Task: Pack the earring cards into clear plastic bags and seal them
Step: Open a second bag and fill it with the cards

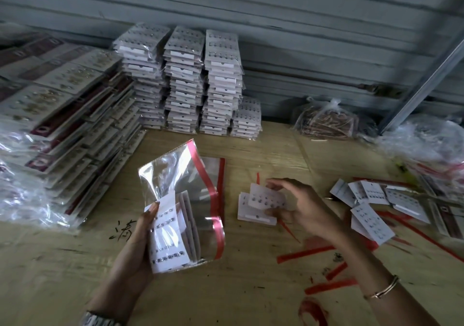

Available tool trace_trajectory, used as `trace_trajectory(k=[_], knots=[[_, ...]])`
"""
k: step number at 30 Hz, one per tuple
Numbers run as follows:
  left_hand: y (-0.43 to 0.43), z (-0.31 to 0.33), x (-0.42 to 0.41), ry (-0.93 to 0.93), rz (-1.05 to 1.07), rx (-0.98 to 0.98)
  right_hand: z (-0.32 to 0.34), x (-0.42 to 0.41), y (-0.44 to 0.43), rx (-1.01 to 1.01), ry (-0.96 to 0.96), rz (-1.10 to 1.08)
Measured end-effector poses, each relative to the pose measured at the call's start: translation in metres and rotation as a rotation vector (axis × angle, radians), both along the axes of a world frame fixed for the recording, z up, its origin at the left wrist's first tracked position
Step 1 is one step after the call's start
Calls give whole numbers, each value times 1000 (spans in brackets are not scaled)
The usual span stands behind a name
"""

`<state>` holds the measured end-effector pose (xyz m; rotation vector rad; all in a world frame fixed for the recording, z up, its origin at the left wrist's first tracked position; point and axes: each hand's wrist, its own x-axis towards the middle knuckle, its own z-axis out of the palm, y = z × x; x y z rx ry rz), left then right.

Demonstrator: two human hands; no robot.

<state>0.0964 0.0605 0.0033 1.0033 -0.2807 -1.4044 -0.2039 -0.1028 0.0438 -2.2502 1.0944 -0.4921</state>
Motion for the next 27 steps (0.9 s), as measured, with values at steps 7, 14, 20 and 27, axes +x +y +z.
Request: trace_trajectory(k=[7,14,20,27], knots=[[0,0,1,9,-3,-9,-6,18,1,-65,66,80],[1,-3,2,8,-1,-3,-13,17,1,-96,137,83],[1,-3,2,-6,-6,-4,-15,16,-1,-30,100,51],[2,-8,3,6,14,16,-28,16,-9,66,159,8]])
